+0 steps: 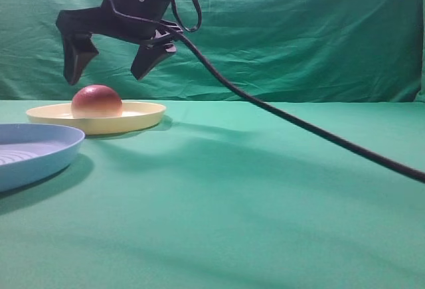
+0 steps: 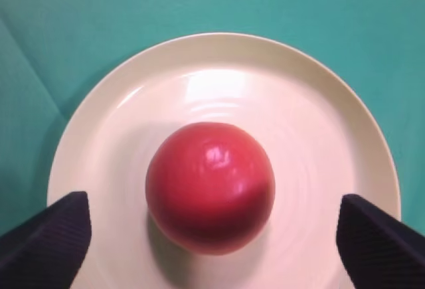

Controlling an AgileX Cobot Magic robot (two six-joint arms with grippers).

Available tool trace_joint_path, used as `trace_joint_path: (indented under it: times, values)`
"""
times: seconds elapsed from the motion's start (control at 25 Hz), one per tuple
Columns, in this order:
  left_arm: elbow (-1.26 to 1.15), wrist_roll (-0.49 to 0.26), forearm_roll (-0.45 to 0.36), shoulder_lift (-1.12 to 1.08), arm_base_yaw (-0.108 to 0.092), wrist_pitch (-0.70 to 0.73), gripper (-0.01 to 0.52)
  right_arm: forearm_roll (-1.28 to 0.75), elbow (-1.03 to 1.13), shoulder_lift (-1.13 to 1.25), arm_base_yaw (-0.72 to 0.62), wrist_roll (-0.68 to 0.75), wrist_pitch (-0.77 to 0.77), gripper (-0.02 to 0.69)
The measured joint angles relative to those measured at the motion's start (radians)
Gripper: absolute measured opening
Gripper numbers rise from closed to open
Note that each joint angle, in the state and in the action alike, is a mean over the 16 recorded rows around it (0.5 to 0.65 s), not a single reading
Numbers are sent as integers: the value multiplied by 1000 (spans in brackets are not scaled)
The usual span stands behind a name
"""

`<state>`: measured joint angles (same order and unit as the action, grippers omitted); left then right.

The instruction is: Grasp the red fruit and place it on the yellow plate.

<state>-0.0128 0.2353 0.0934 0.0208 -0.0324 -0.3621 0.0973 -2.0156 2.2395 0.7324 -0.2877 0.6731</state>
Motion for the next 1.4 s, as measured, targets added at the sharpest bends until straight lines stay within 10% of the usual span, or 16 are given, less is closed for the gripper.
trace_joint_path:
  times: [0.52, 1.4]
  values:
    - [0, 0, 0, 0, 0, 0, 0, -14, -12, -257, 0, 45, 262, 23]
    - [0, 0, 0, 0, 0, 0, 0, -254, 50, -712, -24, 300, 584, 0]
